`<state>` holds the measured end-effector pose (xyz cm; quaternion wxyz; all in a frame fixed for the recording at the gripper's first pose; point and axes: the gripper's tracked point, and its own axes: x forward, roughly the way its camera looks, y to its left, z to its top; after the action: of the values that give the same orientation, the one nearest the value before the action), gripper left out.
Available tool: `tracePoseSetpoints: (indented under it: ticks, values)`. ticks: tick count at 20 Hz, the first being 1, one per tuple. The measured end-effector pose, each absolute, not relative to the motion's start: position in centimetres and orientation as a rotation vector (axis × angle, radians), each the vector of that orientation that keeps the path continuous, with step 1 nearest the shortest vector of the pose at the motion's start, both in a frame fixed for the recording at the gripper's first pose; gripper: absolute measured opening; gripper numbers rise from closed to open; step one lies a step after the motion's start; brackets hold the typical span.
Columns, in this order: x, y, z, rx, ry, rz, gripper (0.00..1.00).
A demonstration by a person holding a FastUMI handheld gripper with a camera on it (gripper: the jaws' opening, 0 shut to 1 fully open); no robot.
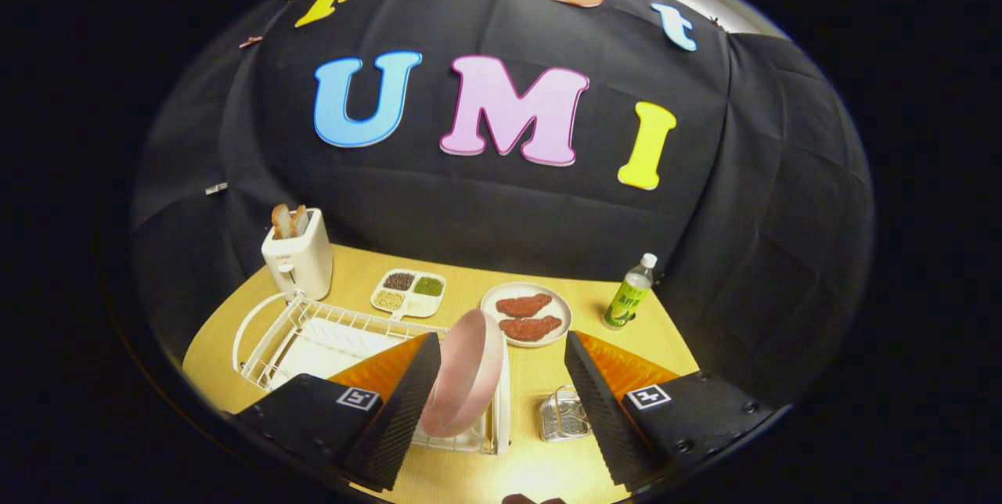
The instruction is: Take the plate from the dish rack, then take the spoon from the basket and place it into the plate.
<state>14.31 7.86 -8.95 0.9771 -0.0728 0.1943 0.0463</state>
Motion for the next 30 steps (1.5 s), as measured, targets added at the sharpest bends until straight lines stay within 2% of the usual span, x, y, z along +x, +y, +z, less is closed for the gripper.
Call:
tracePoseSetpoints:
  ticks: [7,9,13,14,16,21,30]
  values:
    - [18.1,7.5,-15.9,-0.156,0.605,0.021,0.97]
    - [18.8,7.8,-17.1,-0.158,0.639,0.014,0.93]
    - [19.4,8.2,-18.2,-0.127,0.672,-0.002,0.60]
    - [19.2,8.2,-18.2,-0.127,0.676,-0.010,0.47]
    - [19.1,7.9,-18.4,-0.139,0.680,-0.029,0.33]
    - [19.1,7.7,-18.1,-0.162,0.672,-0.100,0.23]
    - [20.6,8.7,-12.8,-0.364,0.522,-0.088,0.21]
